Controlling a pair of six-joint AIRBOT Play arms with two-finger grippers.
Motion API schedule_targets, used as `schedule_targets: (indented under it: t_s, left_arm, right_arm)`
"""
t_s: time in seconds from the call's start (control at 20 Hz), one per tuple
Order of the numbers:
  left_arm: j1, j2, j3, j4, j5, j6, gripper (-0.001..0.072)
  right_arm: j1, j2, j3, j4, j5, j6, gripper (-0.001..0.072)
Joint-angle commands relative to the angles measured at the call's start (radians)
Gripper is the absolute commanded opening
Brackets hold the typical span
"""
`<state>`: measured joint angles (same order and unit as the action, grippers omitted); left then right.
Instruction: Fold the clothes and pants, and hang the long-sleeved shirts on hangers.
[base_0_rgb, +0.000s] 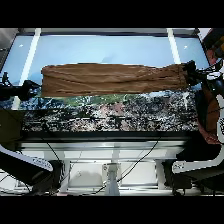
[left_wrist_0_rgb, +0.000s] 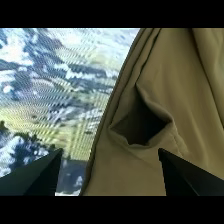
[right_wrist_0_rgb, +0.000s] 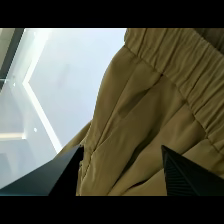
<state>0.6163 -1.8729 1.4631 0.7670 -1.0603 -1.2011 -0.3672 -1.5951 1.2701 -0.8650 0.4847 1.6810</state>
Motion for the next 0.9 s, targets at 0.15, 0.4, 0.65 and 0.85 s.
schedule_targets:
  t_s: [0.15, 0.4, 0.65, 0.85]
  left_arm:
    - [-0.004, -0.048, 0.014, -0.133, 0.104, 0.005, 0.0713]
    - [-0.039, -0.074, 0.014, -0.148, 0.105, 0.005, 0.0713]
    - [-0.105, -0.090, 0.016, -0.147, 0.092, 0.092, 0.0705]
    - [-0.123, -0.090, 0.016, -0.143, 0.073, 0.120, 0.0507]
  right_arm:
    - [-0.001, 0.001, 0.001, -0.002, 0.023, -0.001, 0.0549]
    - [0.000, 0.001, 0.001, -0.003, 0.026, -0.001, 0.0548]
    - [0.000, 0.002, 0.001, -0.003, 0.052, -0.001, 0.0548]
    - [0.000, 0.002, 0.001, -0.003, 0.079, -0.001, 0.0548]
